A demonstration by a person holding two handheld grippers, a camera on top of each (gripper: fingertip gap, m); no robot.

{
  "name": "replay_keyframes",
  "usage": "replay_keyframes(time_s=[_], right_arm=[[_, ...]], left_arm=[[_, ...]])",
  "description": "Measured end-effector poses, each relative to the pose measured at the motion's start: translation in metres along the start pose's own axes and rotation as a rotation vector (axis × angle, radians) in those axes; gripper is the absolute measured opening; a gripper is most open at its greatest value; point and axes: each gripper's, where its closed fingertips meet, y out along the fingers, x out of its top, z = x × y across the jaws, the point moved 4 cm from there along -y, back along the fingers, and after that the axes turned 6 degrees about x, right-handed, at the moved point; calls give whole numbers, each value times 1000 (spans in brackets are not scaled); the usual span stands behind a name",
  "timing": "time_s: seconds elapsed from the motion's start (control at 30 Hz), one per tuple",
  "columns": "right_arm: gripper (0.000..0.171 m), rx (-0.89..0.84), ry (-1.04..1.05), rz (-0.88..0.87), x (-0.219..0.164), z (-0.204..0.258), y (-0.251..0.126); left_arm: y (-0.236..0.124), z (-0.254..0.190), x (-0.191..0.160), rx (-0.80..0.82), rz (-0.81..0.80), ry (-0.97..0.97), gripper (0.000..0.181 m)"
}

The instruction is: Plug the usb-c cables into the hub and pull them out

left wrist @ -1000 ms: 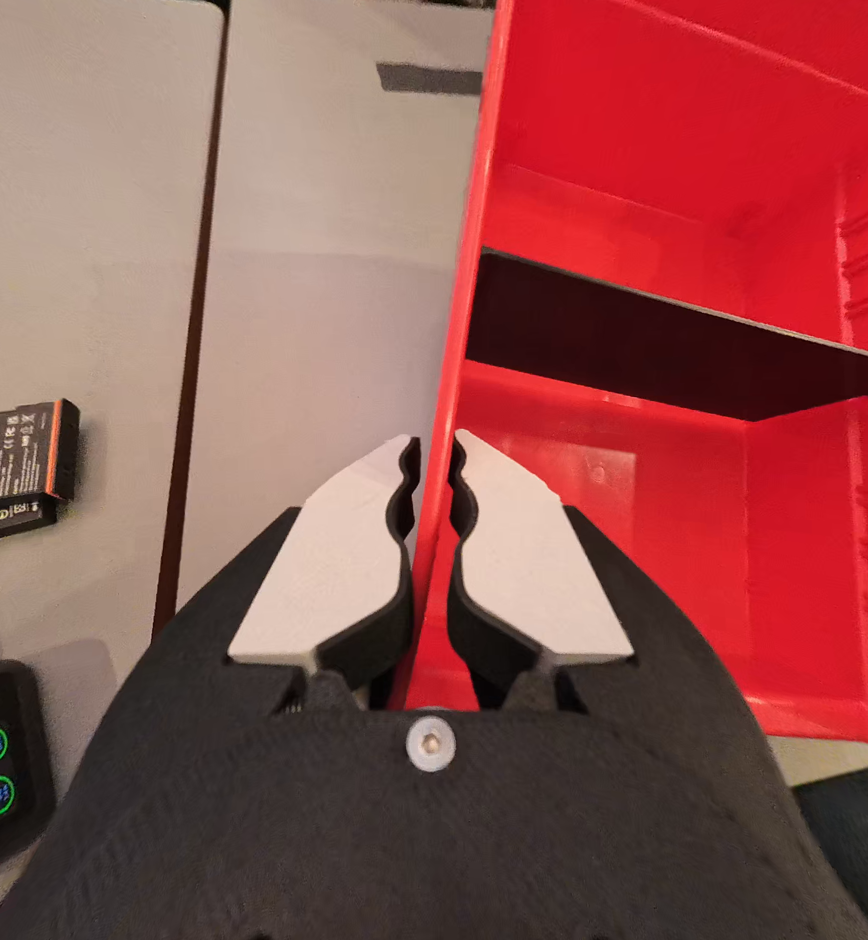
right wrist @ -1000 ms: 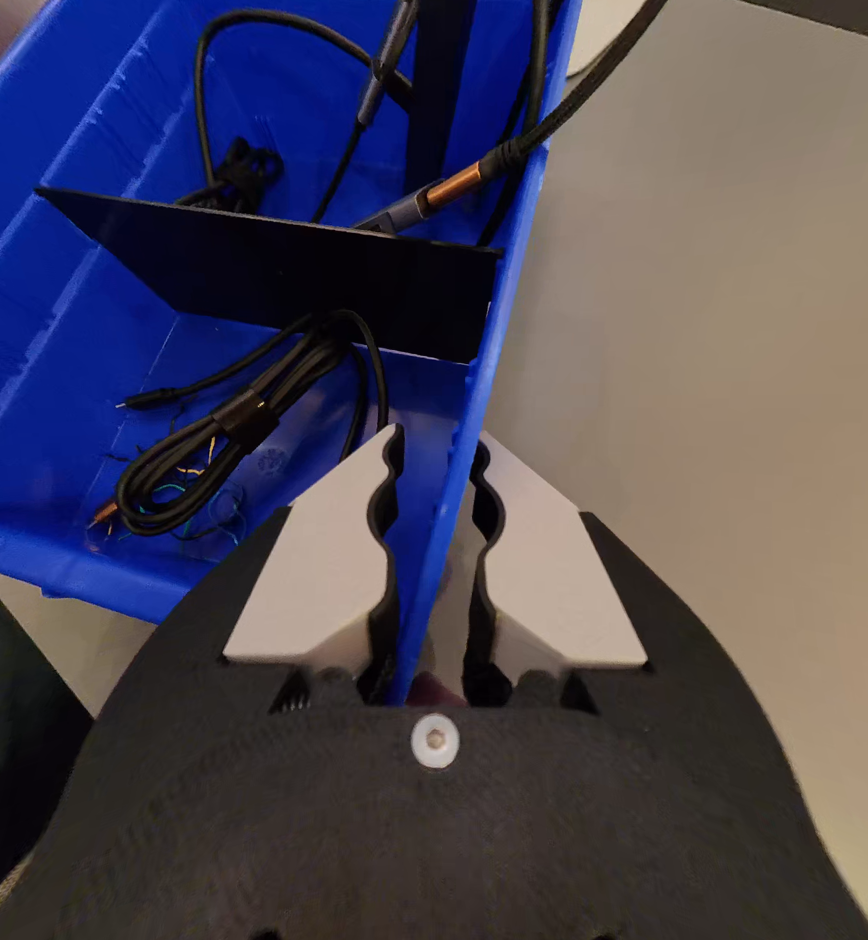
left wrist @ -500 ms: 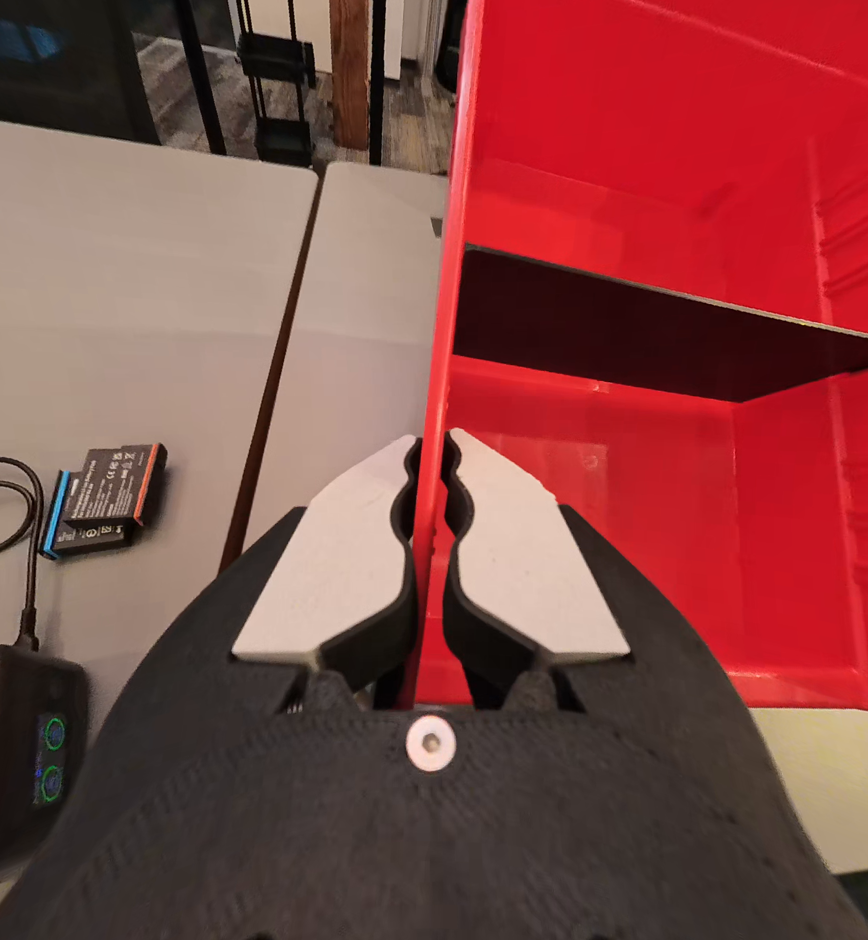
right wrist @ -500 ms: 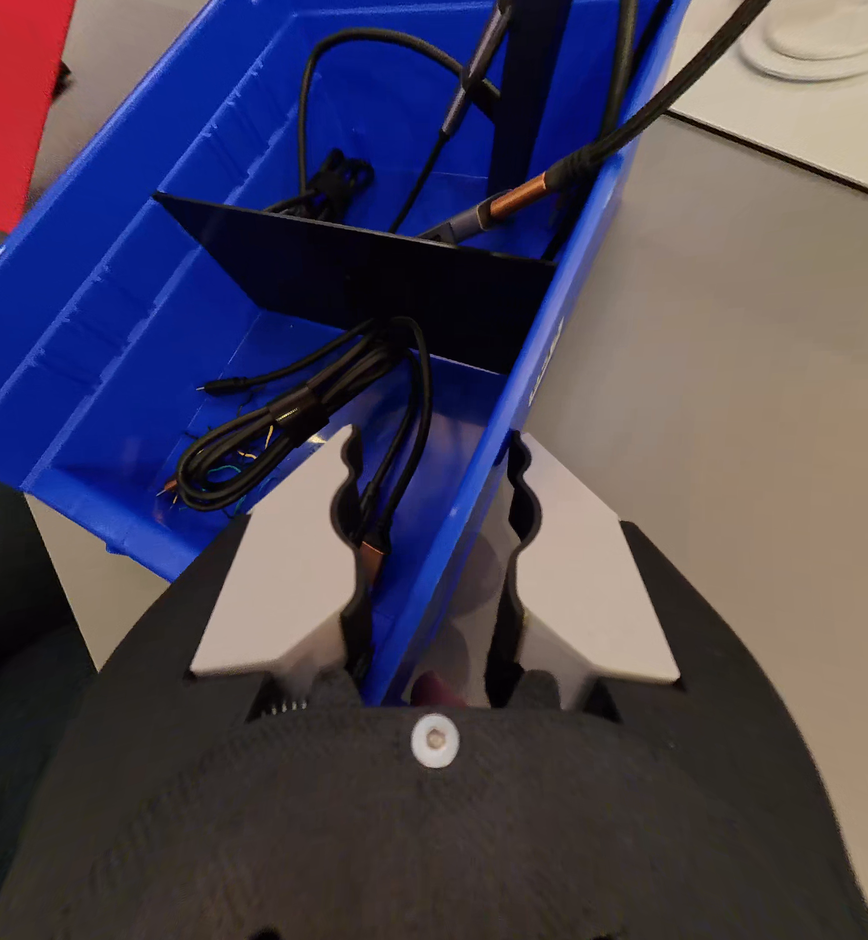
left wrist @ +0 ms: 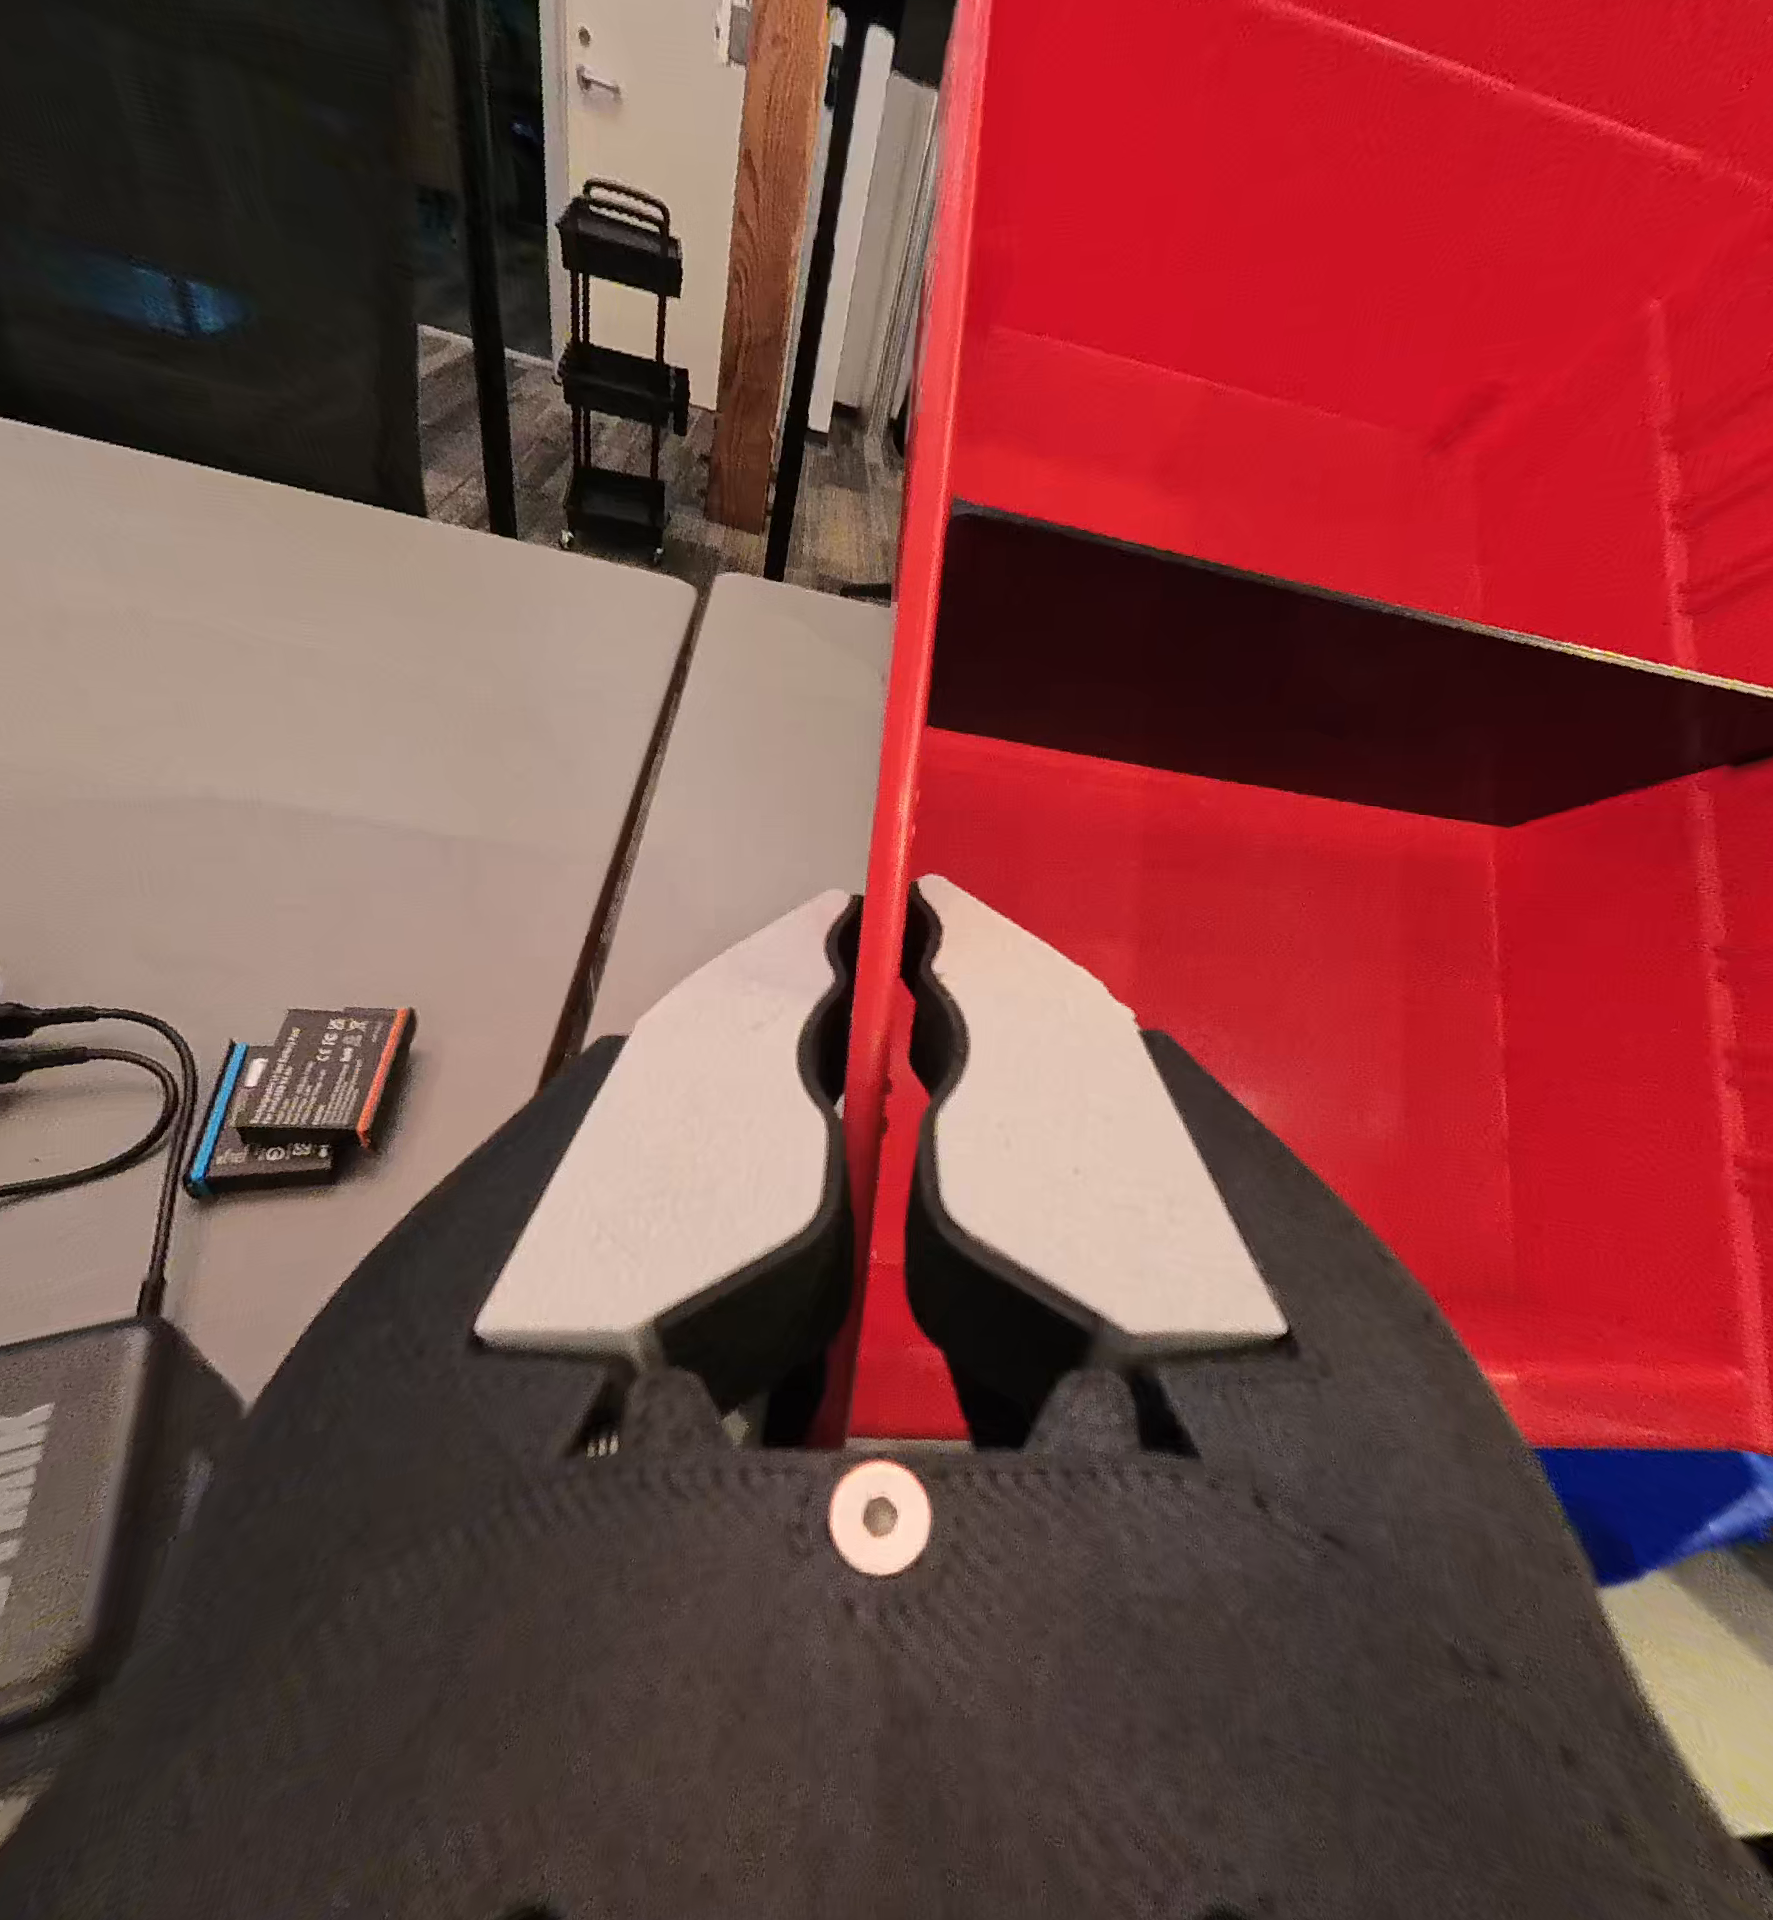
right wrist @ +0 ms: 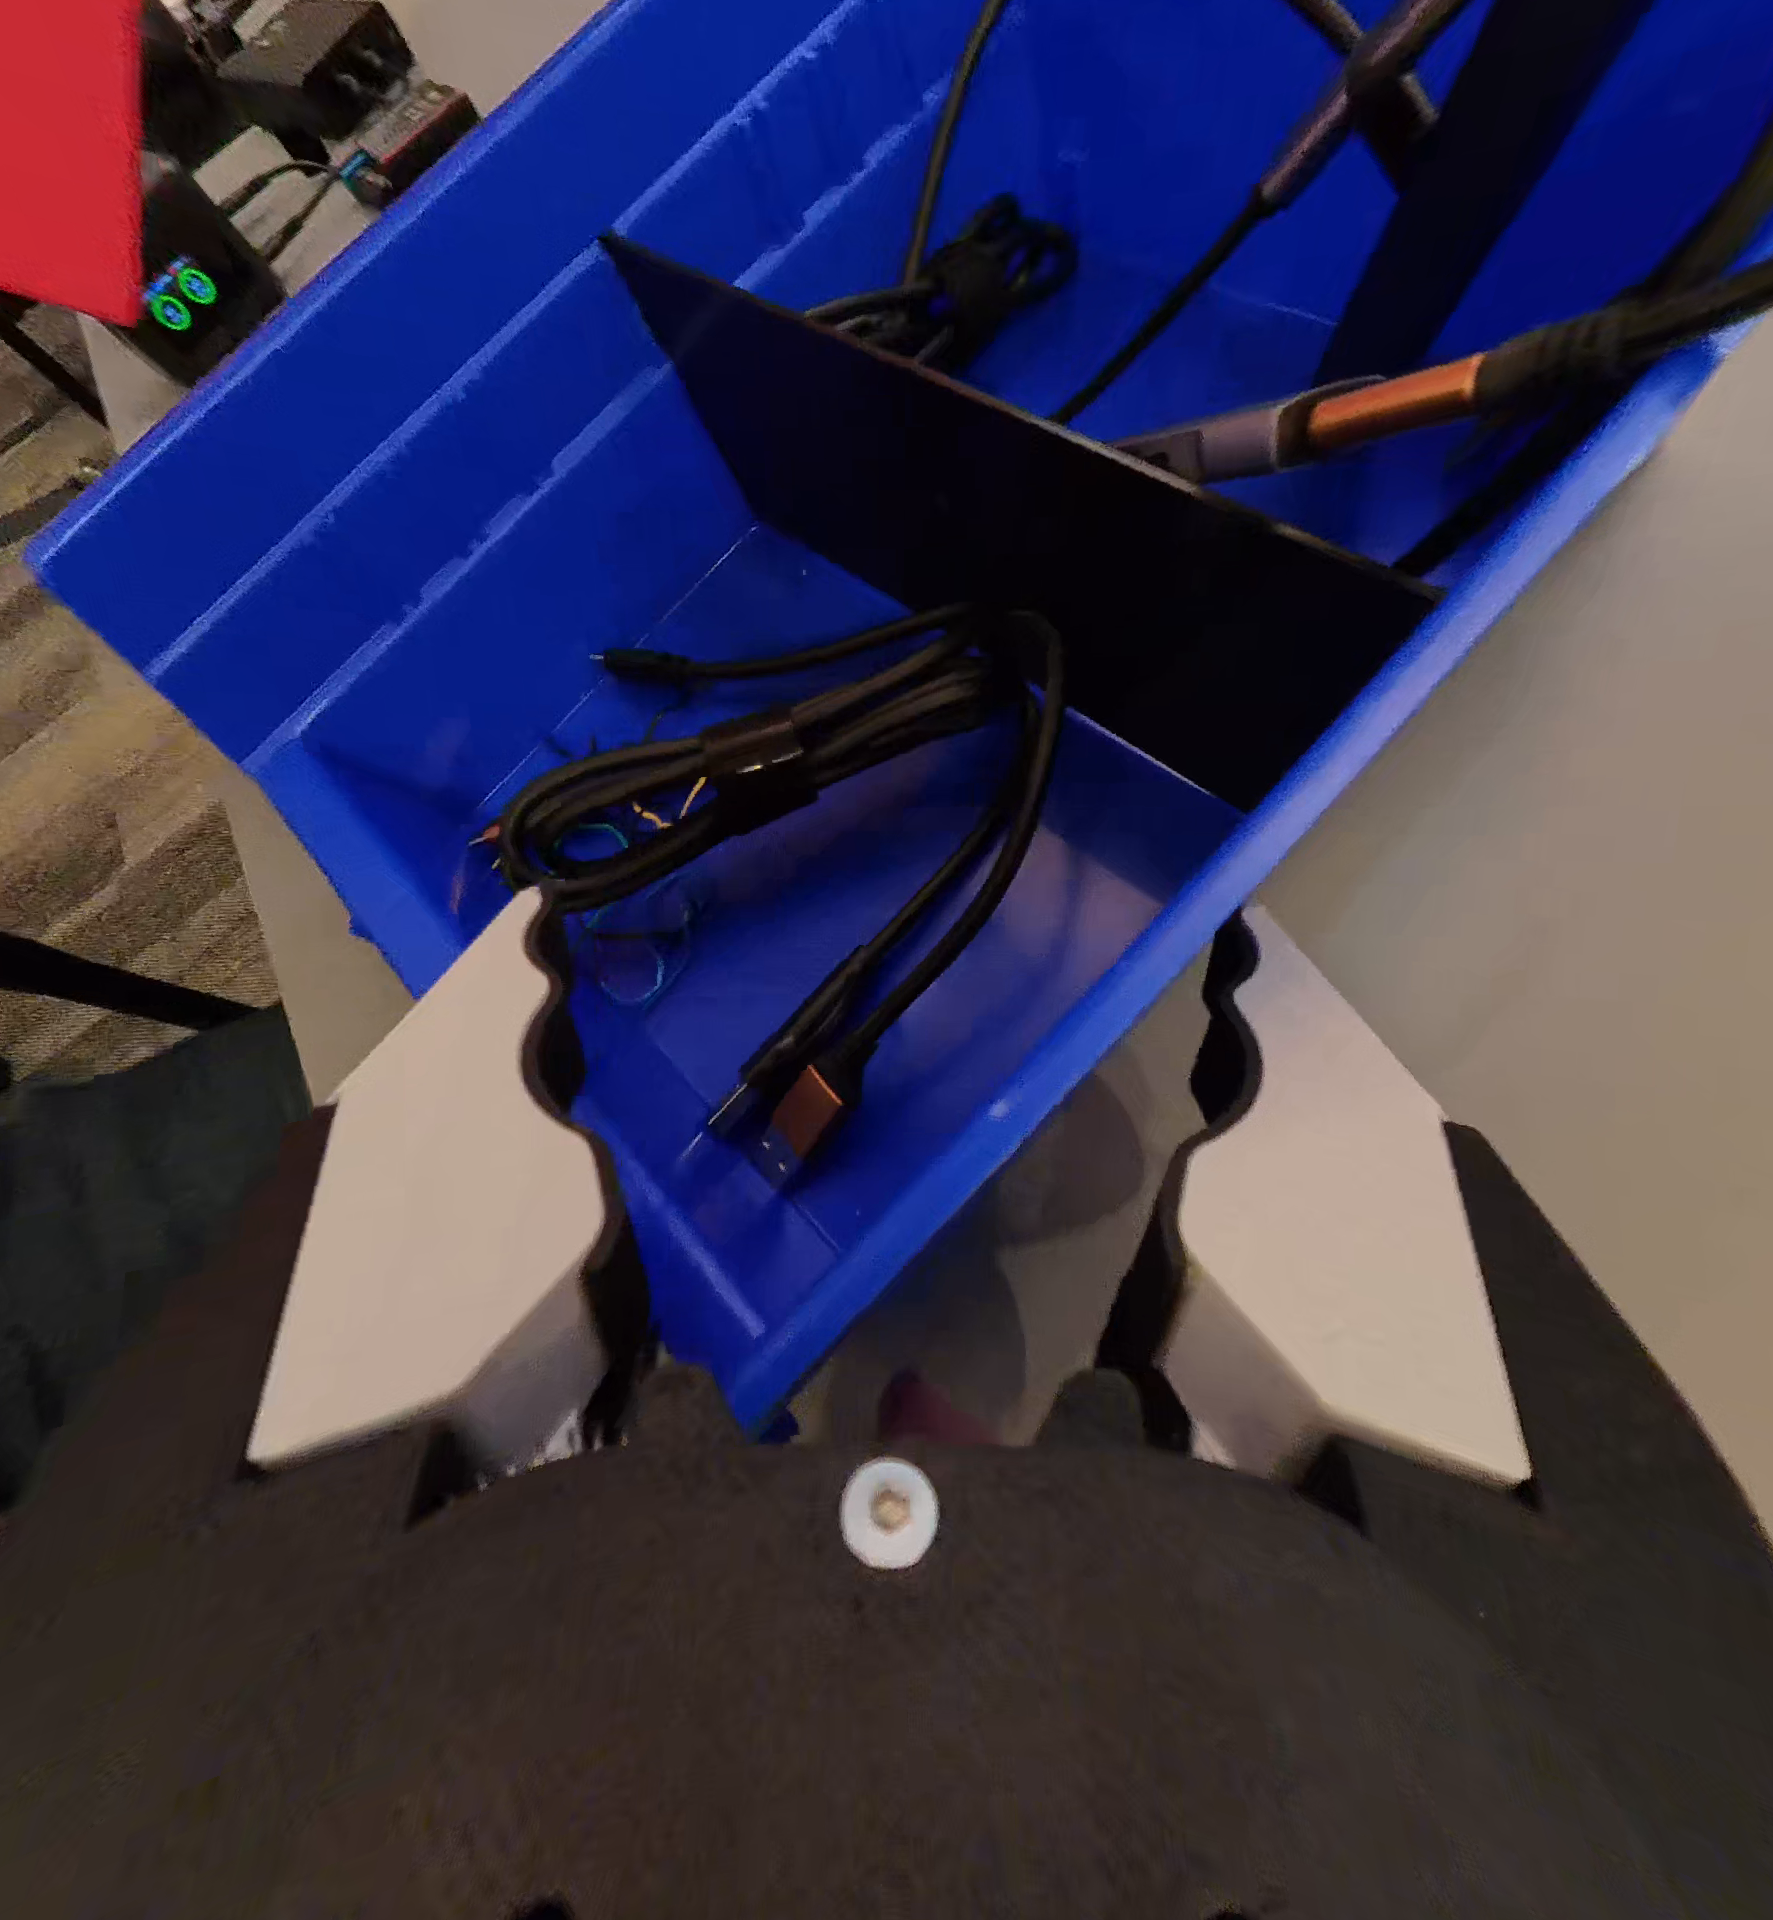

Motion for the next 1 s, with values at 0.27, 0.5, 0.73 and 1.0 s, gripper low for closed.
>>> replay_keyframes(time_s=[0.27, 0.5, 0.73, 1.0], right_arm=[[149, 118, -13, -14, 24, 54, 48], [158, 14, -58, -171, 42, 56, -11], [140, -14, -130, -470, 53, 69, -140], [142, -200, -237, -698, 26, 102, -244]], left_arm=[[-16, 11, 14, -13, -62, -35, 6], [-23, -13, 24, -71, -91, -12, 6], [-10, -113, 28, -190, -85, 34, 6], [23, -306, -17, -403, 21, 131, 6]])
